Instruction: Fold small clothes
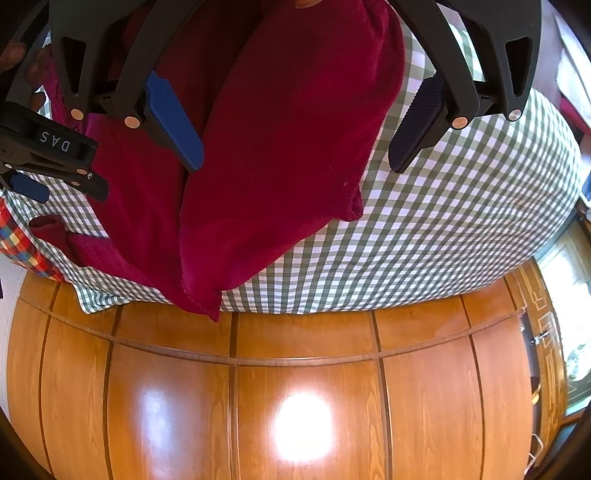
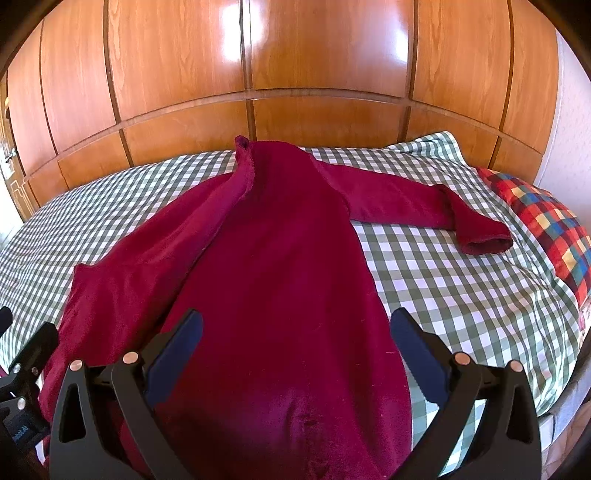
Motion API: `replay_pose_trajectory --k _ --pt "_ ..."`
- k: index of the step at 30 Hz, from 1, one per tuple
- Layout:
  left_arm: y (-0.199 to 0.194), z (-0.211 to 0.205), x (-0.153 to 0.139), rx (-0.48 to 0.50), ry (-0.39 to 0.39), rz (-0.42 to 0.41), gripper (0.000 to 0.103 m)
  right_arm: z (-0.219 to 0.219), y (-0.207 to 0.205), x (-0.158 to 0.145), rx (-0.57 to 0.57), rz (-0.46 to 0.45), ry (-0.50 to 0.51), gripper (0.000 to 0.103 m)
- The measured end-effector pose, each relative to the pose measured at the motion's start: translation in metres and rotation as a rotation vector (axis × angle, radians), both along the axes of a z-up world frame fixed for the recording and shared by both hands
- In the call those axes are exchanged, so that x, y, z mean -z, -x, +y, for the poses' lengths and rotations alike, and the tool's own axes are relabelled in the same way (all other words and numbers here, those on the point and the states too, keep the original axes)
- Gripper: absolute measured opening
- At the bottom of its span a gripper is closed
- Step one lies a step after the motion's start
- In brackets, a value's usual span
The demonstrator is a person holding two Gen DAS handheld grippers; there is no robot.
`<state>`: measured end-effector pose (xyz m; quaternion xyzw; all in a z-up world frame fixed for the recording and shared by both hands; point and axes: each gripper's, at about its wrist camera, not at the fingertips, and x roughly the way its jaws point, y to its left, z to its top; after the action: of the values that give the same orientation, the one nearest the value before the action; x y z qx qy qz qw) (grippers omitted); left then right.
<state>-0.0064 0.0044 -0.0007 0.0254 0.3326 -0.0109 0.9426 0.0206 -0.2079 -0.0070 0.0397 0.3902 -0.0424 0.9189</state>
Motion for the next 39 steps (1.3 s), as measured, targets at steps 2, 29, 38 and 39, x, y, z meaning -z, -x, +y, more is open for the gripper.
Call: replay_pose_trajectory --k 2,29,38,39 --pt "0.001 0.0 0.001 0.007 0.007 0.01 0.099 0.0 0.0 0.001 0.0 0.003 -0.005 0.101" --pt "0.006 -0.007 0.006 0.069 -0.01 0.031 0.099 -0.002 0.002 0.006 0.006 0.017 -0.023 0.101" --pt "0.007 -0.01 0.004 0.069 -0.023 0.027 0.099 -0.002 0.001 0.008 0.003 0.027 -0.029 0.101" --pt "0.007 -0.01 0.004 0.07 -0.023 0.027 0.099 -0.002 0.001 0.008 0.003 0.026 -0.029 0.101"
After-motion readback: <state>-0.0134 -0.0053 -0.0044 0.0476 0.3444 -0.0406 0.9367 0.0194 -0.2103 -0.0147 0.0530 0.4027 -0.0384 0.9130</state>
